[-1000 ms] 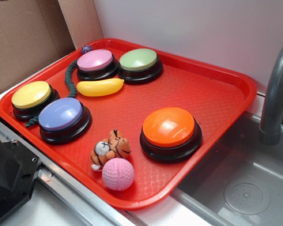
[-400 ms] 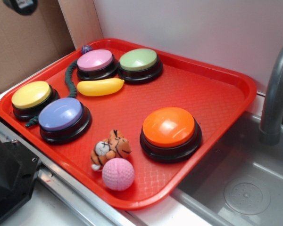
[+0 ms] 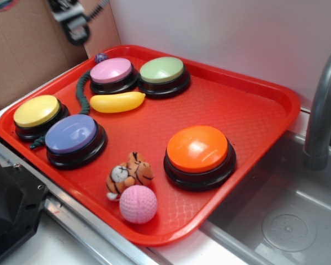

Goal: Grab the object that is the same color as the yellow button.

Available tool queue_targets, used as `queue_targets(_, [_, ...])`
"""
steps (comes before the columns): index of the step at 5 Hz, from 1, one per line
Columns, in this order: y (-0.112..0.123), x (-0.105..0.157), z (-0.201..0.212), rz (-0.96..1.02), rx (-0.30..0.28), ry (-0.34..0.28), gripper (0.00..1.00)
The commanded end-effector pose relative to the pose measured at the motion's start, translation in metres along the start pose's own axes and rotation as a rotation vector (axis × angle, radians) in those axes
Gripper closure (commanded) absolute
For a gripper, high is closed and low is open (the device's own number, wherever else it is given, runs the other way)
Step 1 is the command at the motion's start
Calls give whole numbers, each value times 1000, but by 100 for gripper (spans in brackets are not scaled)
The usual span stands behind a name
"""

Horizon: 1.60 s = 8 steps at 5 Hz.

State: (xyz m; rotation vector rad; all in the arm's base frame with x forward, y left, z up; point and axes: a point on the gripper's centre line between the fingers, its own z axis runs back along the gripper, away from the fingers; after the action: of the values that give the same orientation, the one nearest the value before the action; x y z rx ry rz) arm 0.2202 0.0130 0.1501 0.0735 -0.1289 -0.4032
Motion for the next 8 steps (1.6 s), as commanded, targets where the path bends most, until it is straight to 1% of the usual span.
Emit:
queue_targets(1, [4, 14, -50, -11, 4, -51, 0])
queue_targets(2, [5, 17, -76, 9, 14, -31, 0])
queue_targets(3, [6, 23, -89, 14, 32, -19, 0])
queue_targets(4, [6, 29, -101, 1, 22, -16, 0])
queue_targets(5, [4, 30, -109, -6, 33, 5, 0])
queue_targets(6, [2, 31, -117, -7, 27, 16, 0])
queue_targets(8, [-6, 30, -120, 0, -6, 5, 0])
